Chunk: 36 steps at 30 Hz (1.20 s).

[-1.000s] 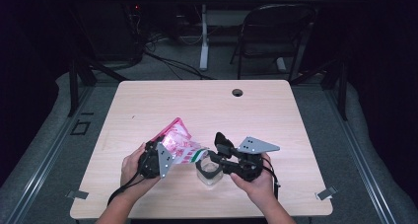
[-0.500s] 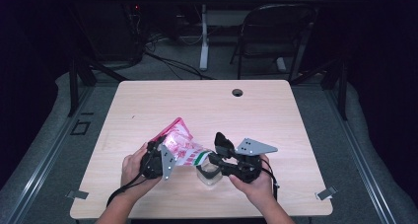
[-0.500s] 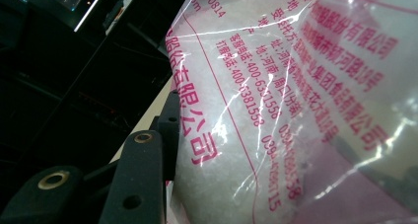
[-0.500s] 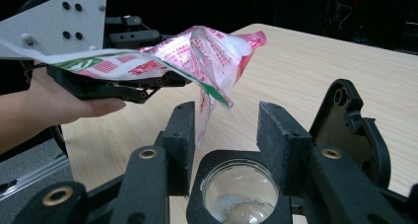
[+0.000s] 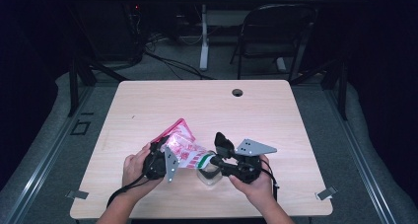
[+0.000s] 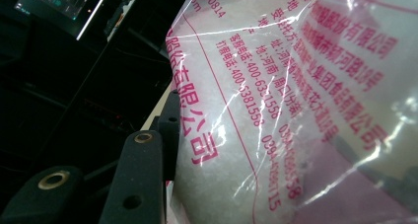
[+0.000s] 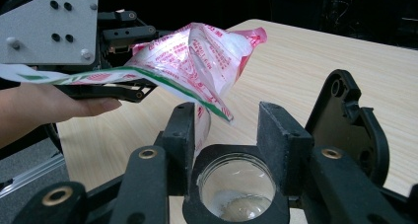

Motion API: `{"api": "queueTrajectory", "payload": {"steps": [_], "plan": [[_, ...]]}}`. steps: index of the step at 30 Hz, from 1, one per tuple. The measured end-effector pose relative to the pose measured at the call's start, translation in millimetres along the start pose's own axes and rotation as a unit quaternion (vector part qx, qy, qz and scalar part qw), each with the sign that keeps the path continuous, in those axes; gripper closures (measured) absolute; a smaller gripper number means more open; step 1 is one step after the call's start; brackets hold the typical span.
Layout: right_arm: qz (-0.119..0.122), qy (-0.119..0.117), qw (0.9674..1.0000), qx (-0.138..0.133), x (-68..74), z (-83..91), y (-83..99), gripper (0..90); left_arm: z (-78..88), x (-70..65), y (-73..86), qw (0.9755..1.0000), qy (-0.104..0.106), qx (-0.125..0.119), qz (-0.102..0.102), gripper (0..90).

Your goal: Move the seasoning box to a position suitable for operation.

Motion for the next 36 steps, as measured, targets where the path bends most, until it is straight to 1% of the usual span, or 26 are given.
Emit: {"api": "queueTrajectory", "payload": {"steps": [4,6,8,10,11,14,15,16,20,22,24,27,28,29,31,33,34,36], "plan": [[0.002,-0.003,1.0,0.0,1.2,-0.3,0.2,58.7,-0.7,1.0,-1.0,1.0,-0.004,-0.003,-0.002,58.9],[0.002,-0.003,1.0,0.001,1.4,-0.3,0.7,58.7,-0.6,2.9,-2.0,0.9999,-0.008,-0.005,-0.007,59.0],[0.001,0.0,1.0,0.003,0.7,0.2,1.6,58.7,-0.2,3.8,-3.2,0.9999,-0.01,-0.008,-0.006,59.0],[-0.001,0.002,1.0,0.0,0.0,0.6,2.1,58.7,0.4,5.6,-5.2,0.9998,-0.015,-0.012,-0.011,59.0],[0.0,0.001,1.0,0.002,-0.3,1.3,2.4,58.7,0.7,5.8,-5.7,0.9997,-0.016,-0.014,-0.009,59.0],[0.0,0.002,1.0,0.002,-0.6,2.6,3.2,58.7,1.9,7.5,-9.0,0.9991,-0.028,-0.019,-0.024,59.0],[0.0,0.002,1.0,0.002,-0.6,2.9,3.5,58.7,2.1,8.1,-10.0,0.999,-0.029,-0.021,-0.027,59.0],[0.001,0.002,1.0,0.003,-0.7,3.3,3.9,58.7,1.8,8.0,-10.9,0.999,-0.029,-0.025,-0.024,59.1],[0.003,0.007,1.0,0.006,-1.6,5.7,5.6,58.7,1.8,8.8,-13.2,0.9982,-0.037,-0.027,-0.038,59.1],[0.003,0.008,0.9999,0.006,-1.7,6.3,6.2,58.7,1.9,8.3,-14.0,0.9981,-0.038,-0.028,-0.04,59.1],[0.003,0.01,0.9999,0.006,-0.9,6.6,6.7,58.7,2.3,7.8,-15.1,0.9975,-0.041,-0.029,-0.049,59.1],[0.014,0.014,0.9997,0.013,-0.5,7.8,7.5,58.7,2.5,5.9,-16.9,0.9971,-0.038,-0.034,-0.056,59.1],[0.014,0.015,0.9997,0.012,-0.4,7.9,7.0,58.7,2.6,5.9,-17.0,0.9967,-0.039,-0.033,-0.064,59.2],[0.014,0.016,0.9997,0.011,-0.5,8.0,6.7,58.7,2.4,5.2,-17.0,0.9965,-0.04,-0.034,-0.066,59.2],[0.016,0.016,0.9997,0.011,-0.4,8.0,6.1,58.7,1.9,3.8,-16.5,0.9961,-0.039,-0.033,-0.071,59.2],[0.018,0.015,0.9996,0.014,0.0,7.7,6.3,58.7,1.5,3.0,-16.6,0.9951,-0.043,-0.035,-0.082,59.2],[0.02,0.014,0.9996,0.016,0.3,7.3,6.5,58.7,1.4,1.9,-16.4,0.9952,-0.041,-0.033,-0.082,59.2],[0.021,0.013,0.9996,0.015,1.4,6.1,6.6,58.7,1.7,1.2,-16.4,0.9946,-0.044,-0.034,-0.087,59.2]]}}
Point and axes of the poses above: each handheld gripper's, and its own axes: z roughly backward along the jaws, y roughly out of its underside, x roughly to its left, the point moved 9 cm from there along -z, roughly forward along the jaws, and after that the axes turned 15 degrees about z, right-handed, at the moved point
